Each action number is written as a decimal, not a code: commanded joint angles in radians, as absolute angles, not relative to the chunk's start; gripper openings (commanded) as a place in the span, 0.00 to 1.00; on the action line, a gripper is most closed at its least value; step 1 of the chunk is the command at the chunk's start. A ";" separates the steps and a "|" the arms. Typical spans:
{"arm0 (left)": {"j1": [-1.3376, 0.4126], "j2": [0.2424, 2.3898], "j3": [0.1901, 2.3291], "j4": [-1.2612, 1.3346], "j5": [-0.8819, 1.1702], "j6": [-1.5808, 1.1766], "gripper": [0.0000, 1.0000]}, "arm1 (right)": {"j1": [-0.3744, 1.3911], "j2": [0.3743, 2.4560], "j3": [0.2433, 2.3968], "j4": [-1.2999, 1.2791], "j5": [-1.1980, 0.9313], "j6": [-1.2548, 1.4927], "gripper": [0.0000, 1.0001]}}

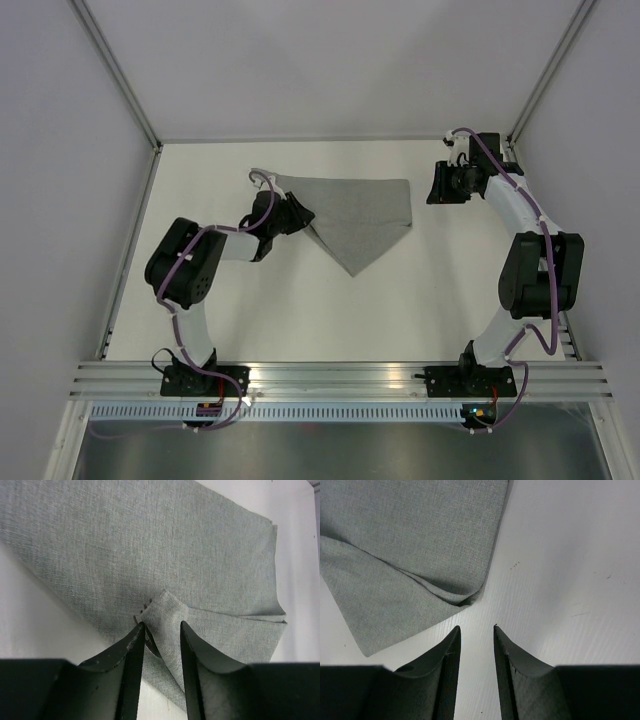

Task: Fold the napkin, place the utensils inside, and roll it up
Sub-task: Fold the napkin

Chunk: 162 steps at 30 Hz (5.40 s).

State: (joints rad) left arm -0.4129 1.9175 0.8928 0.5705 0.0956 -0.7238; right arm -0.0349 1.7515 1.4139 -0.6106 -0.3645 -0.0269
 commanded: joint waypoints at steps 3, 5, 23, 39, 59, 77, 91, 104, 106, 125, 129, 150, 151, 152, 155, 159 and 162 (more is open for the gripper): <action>-0.370 1.823 0.870 0.600 0.054 -0.759 0.43 | -0.031 1.753 1.434 -0.620 -0.377 -0.031 0.38; -0.356 1.803 0.861 0.595 0.032 -0.762 0.44 | -0.029 1.755 1.434 -0.621 -0.379 -0.031 0.38; -0.149 2.034 1.394 0.046 -0.169 -0.715 0.57 | -0.008 1.744 1.448 -0.646 -0.436 -0.031 0.38; -0.112 2.232 1.651 -0.084 -0.107 -0.764 0.58 | 0.023 1.753 1.451 -0.646 -0.431 -0.040 0.38; -0.112 2.313 1.681 -0.084 -0.060 -0.827 0.24 | 0.038 1.753 1.450 -0.644 -0.419 -0.044 0.38; -0.074 2.063 1.303 0.167 -0.060 -0.808 0.02 | 0.075 1.759 1.450 -0.660 -0.413 -0.055 0.38; -0.063 1.953 1.118 0.708 0.390 -0.787 0.02 | 0.130 1.779 1.456 -0.672 -0.384 -0.074 0.37; -0.256 2.045 1.029 1.081 0.876 -0.796 0.04 | 0.155 1.792 1.457 -0.667 -0.356 -0.077 0.37; -0.290 2.065 1.019 1.126 0.913 -0.798 0.04 | 0.155 1.793 1.457 -0.669 -0.353 -0.077 0.37; -0.371 1.965 0.996 0.848 0.927 -0.532 0.02 | 0.163 1.790 1.453 -0.669 -0.345 -0.074 0.36; -0.356 1.933 1.009 0.865 0.927 -0.552 0.02 | 0.166 1.792 1.453 -0.667 -0.344 -0.077 0.36; -0.281 1.954 1.098 1.025 0.916 -0.787 0.02 | 0.175 1.798 1.456 -0.669 -0.333 -0.077 0.37; -0.281 1.951 1.097 1.034 0.919 -0.796 0.02 | 0.176 1.796 1.457 -0.667 -0.331 -0.077 0.37; -0.281 1.950 1.095 1.038 0.919 -0.798 0.02 | 0.176 1.798 1.457 -0.667 -0.331 -0.077 0.37; -0.281 1.945 1.086 1.046 0.913 -0.801 0.02 | 0.179 1.801 1.457 -0.669 -0.327 -0.077 0.36; -0.279 1.951 1.080 1.078 0.929 -0.816 0.02 | 0.187 1.802 1.460 -0.667 -0.321 -0.078 0.36; -0.281 1.963 1.080 1.112 0.980 -0.836 0.02 | 0.187 1.802 1.459 -0.666 -0.314 -0.080 0.36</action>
State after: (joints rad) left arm -0.2855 1.9633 1.0660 1.0061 0.9218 -0.7902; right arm 0.1810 1.7950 1.4220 -0.6659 -0.3412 -0.0784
